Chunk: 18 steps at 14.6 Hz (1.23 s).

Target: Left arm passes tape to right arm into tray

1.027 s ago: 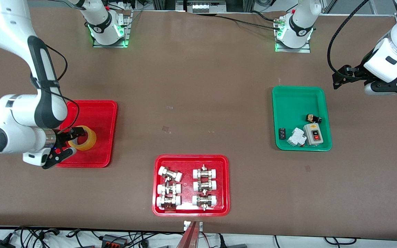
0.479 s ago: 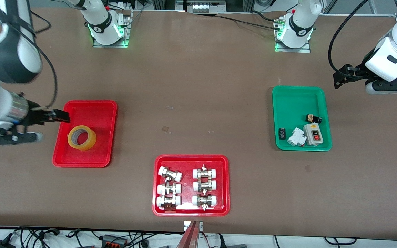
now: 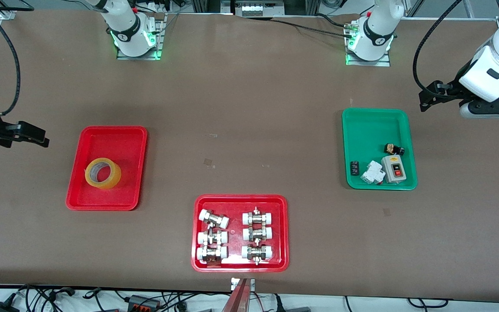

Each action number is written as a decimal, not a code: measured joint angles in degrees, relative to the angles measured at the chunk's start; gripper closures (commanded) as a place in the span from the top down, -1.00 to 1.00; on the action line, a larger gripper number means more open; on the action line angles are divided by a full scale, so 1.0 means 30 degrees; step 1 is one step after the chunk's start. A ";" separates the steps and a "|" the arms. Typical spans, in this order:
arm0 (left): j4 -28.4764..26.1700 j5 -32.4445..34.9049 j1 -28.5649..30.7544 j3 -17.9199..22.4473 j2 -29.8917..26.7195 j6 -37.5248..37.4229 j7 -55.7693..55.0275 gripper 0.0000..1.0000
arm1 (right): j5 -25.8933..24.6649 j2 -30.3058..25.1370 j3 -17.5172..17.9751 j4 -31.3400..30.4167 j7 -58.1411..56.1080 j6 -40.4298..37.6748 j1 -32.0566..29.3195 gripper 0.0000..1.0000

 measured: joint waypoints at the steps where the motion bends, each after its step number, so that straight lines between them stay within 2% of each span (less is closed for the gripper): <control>1: 0.0004 0.0000 0.0000 0.0000 0.0000 0.0000 0.0000 1.00 | -0.0001 -0.0001 0.0039 0.0118 0.0028 0.0079 -0.0190 1.00; 6: 0.0015 0.0000 0.0000 0.0000 -0.0006 0.0020 0.0000 1.00 | -0.0682 -0.0102 0.0438 -0.0135 0.0026 0.0472 -0.0681 1.00; 8: 0.0017 0.0000 0.0005 0.0001 -0.0009 0.0020 0.0000 1.00 | -0.0785 -0.0734 0.0558 -0.1211 0.0015 0.1160 -0.0680 1.00; 13: 0.0019 0.0000 0.0007 0.0006 -0.0010 0.0020 0.0000 1.00 | -0.0827 -0.3841 0.0619 -0.5433 -0.0255 0.1888 -0.0680 1.00; 15: 0.0019 0.0000 0.0007 0.0006 -0.0010 0.0020 0.0000 1.00 | -0.0832 -0.4695 0.0722 -0.6293 -0.0260 0.1881 -0.0676 1.00; 18: 0.0019 0.0000 0.0011 0.0015 -0.0010 0.0020 0.0000 1.00 | -0.0831 -0.4976 0.0760 -0.6513 -0.0252 0.1851 -0.0675 1.00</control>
